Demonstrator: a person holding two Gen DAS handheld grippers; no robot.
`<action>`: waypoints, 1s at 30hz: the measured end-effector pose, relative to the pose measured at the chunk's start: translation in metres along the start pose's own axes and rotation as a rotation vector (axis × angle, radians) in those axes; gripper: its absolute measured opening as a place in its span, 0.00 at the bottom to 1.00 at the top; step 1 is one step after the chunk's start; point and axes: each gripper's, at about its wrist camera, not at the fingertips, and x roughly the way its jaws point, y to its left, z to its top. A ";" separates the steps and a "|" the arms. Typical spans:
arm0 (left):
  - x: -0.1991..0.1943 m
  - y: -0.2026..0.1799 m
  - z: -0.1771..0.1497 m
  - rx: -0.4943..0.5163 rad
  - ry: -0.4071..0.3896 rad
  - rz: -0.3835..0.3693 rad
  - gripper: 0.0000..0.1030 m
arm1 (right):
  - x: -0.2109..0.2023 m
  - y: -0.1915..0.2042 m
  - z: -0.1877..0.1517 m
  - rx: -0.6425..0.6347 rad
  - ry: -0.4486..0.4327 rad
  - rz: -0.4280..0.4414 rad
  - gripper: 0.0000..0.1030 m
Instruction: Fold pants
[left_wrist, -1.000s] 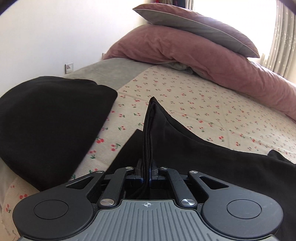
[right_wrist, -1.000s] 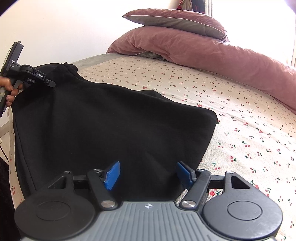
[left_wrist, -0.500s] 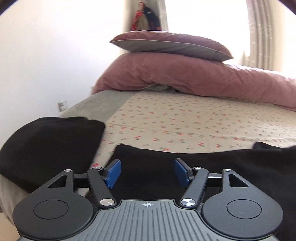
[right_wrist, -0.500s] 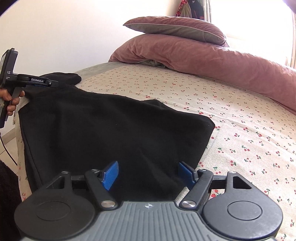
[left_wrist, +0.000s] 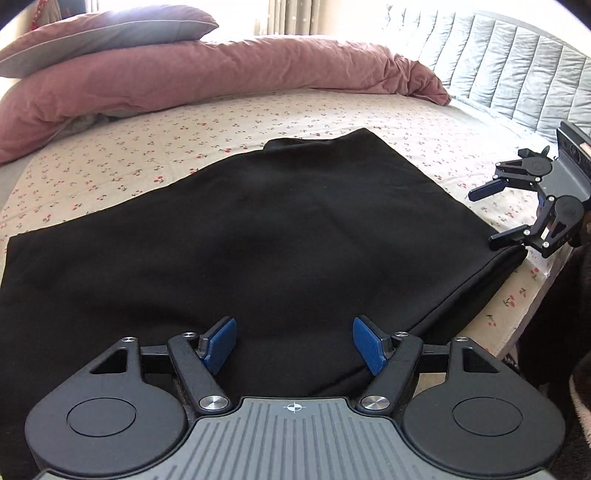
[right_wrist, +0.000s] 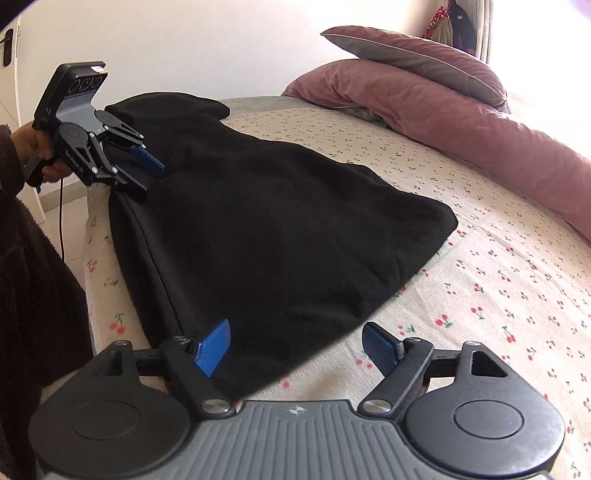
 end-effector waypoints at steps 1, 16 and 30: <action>-0.003 0.000 0.001 -0.012 -0.015 -0.002 0.69 | -0.004 -0.001 -0.002 -0.007 0.006 -0.016 0.78; 0.033 -0.103 0.023 0.179 -0.128 -0.221 0.70 | -0.009 -0.062 -0.022 0.709 0.120 0.367 0.50; 0.059 -0.179 0.013 0.290 -0.166 -0.184 0.70 | -0.010 -0.062 -0.009 0.820 0.046 0.534 0.20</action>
